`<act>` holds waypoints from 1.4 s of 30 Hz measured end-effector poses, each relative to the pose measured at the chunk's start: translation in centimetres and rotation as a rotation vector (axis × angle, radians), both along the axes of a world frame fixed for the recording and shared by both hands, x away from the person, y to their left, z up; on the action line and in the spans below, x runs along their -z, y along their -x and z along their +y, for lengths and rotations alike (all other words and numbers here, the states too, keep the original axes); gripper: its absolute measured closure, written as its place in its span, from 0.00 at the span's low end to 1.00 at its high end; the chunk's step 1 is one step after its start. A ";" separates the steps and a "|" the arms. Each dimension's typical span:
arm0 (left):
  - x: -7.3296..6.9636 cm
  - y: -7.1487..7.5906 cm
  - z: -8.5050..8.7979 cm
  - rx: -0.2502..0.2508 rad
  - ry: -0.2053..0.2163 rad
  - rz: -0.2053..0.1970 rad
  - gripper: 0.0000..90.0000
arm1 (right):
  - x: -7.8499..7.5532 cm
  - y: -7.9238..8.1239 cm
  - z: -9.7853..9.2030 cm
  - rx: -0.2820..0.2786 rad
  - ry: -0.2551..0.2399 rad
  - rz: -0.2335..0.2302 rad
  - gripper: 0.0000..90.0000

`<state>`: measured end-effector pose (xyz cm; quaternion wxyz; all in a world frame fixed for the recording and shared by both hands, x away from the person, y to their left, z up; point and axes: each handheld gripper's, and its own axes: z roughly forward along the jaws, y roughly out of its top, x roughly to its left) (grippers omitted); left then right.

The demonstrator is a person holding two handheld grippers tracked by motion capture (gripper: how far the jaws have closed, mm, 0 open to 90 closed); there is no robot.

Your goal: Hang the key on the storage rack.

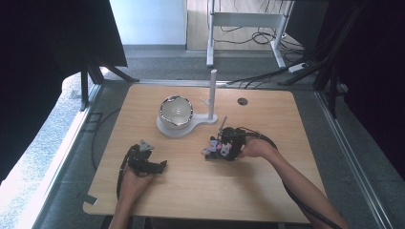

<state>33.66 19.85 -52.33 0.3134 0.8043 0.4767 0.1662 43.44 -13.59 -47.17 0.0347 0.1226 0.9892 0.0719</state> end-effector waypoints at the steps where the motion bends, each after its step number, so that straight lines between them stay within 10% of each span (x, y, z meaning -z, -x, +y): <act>1: 0.0 0.0 0.0 0.000 0.000 0.000 0.01 | 0.2 -0.1 0.2 -0.012 0.011 0.002 0.31; 11: 0.0 0.0 0.0 0.000 0.000 0.000 0.01 | 0.3 -0.5 0.9 -0.014 0.069 0.048 0.49; 42: 0.0 0.0 0.0 0.002 -0.002 -0.002 0.01 | -7.6 -1.8 -3.1 0.050 -0.028 0.028 0.49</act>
